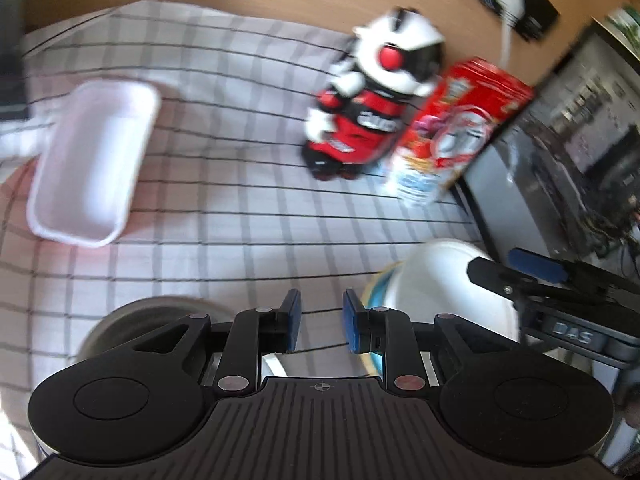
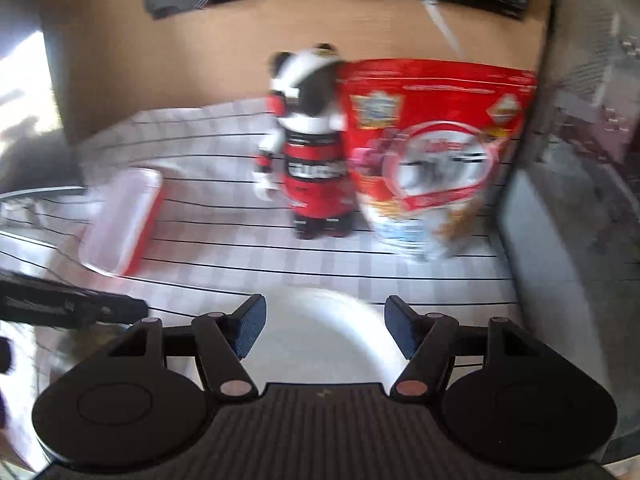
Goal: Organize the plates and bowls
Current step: 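Grasp the stainless steel bowl rim with the right gripper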
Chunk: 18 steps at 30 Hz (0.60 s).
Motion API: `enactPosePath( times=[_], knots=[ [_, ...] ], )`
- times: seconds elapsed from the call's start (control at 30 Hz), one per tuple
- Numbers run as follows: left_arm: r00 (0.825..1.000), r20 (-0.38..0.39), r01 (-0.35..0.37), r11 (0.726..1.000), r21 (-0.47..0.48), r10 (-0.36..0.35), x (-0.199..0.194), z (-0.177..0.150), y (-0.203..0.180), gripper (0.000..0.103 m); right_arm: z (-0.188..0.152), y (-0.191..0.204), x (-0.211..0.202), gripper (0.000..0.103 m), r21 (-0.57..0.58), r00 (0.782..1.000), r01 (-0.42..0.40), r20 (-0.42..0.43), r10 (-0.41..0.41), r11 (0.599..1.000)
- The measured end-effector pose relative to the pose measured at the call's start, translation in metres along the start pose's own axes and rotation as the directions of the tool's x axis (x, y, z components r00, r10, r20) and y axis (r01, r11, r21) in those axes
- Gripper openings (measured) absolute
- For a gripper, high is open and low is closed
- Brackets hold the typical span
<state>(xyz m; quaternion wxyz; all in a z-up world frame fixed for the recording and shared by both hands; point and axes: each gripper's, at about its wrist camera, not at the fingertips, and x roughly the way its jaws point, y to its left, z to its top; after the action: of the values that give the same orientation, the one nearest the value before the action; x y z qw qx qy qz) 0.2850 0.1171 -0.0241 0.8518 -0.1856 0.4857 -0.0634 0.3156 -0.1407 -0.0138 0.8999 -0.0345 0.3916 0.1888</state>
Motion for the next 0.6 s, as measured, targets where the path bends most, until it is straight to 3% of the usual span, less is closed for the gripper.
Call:
enactPosePath(
  times=[0.1,0.3,0.6],
  knots=[
    [1.000,0.007,-0.026,0.999,-0.039,0.026,-0.011,-0.010,0.027,0.025,-0.001,0.028,-0.002,0.066,-0.006,0.998,-0.062,-0.009,0.062,0.998],
    [0.996,0.014,-0.090,0.992,-0.090,0.092,-0.031,-0.031,0.075,0.025,-0.019,0.072,0.003,0.066,-0.017,0.993,-0.111,-0.049,0.110,0.994],
    [0.989,0.013,-0.142,0.983,-0.120,0.145,-0.046,-0.051,0.118,0.025,-0.059,0.100,0.004,0.066,0.057,0.975,-0.164,-0.145,0.171,0.985]
  ],
)
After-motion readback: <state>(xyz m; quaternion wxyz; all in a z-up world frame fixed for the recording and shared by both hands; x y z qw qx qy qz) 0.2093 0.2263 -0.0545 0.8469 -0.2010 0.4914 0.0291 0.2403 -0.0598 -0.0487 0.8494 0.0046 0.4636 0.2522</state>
